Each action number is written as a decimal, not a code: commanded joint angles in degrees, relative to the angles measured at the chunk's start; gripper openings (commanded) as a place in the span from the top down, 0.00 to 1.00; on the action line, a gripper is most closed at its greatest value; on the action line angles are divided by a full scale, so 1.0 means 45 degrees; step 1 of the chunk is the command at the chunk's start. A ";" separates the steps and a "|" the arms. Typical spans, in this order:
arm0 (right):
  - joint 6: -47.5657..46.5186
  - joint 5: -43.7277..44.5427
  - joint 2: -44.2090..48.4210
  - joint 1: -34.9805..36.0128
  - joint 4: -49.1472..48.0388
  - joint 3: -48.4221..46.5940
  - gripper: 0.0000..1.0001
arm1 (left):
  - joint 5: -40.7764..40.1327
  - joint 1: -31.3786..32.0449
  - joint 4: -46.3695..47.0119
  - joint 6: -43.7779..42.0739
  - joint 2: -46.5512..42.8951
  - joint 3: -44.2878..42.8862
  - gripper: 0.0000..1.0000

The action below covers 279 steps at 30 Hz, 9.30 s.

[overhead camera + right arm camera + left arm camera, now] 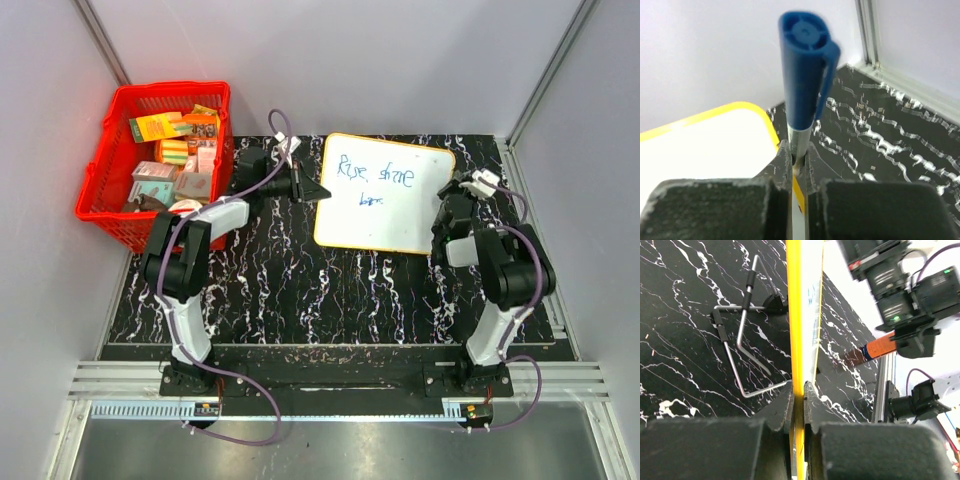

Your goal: Write a sentence on the whiteboard

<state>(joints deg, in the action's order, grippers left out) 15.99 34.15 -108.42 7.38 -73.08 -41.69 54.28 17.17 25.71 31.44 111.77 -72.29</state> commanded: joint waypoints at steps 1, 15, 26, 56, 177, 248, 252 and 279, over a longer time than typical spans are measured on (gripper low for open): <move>-0.2007 -0.1415 0.2544 0.1015 -0.3585 0.1038 1.00 | -0.0890 0.0325 -0.0656 -0.2688 -0.1261 0.0848 1.00; -0.1638 -0.8546 0.4680 0.2423 -0.3604 0.4519 1.00 | -0.1769 0.0286 -0.1534 -0.4310 -0.2005 0.2686 1.00; -0.1952 -0.8762 0.5031 0.3185 -0.3604 0.4089 1.00 | -0.1673 -0.0006 -0.1613 -0.4526 -0.1595 0.2608 1.00; -0.1873 -0.7921 0.3566 0.3400 -0.3624 0.2859 1.00 | -0.1789 -0.0143 -0.2023 -0.4760 -0.1595 0.2511 1.00; -0.1678 -0.5519 0.4661 0.3556 -0.3604 0.4147 1.00 | -0.2023 -0.0026 -0.2629 -0.5366 -0.1712 0.2471 1.00; -0.1424 -0.4874 0.3176 0.3556 -0.3604 0.3932 1.00 | -0.2238 0.0110 -0.2960 -0.5659 -0.1673 0.2315 1.00; -0.1268 -0.4972 0.3195 0.3575 -0.3585 0.4245 1.00 | -0.2239 0.0111 -0.2980 -0.5659 -0.1673 0.2315 1.00; 0.0568 -0.6515 0.3018 0.3575 -0.3604 0.4714 1.00 | -0.2317 0.0189 -0.3117 -0.5776 -0.1653 0.2256 1.00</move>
<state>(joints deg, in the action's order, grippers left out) 16.99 6.37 -94.37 23.27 -80.42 -20.21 50.59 17.61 10.37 14.79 104.20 -61.36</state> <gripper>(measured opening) 0.066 0.126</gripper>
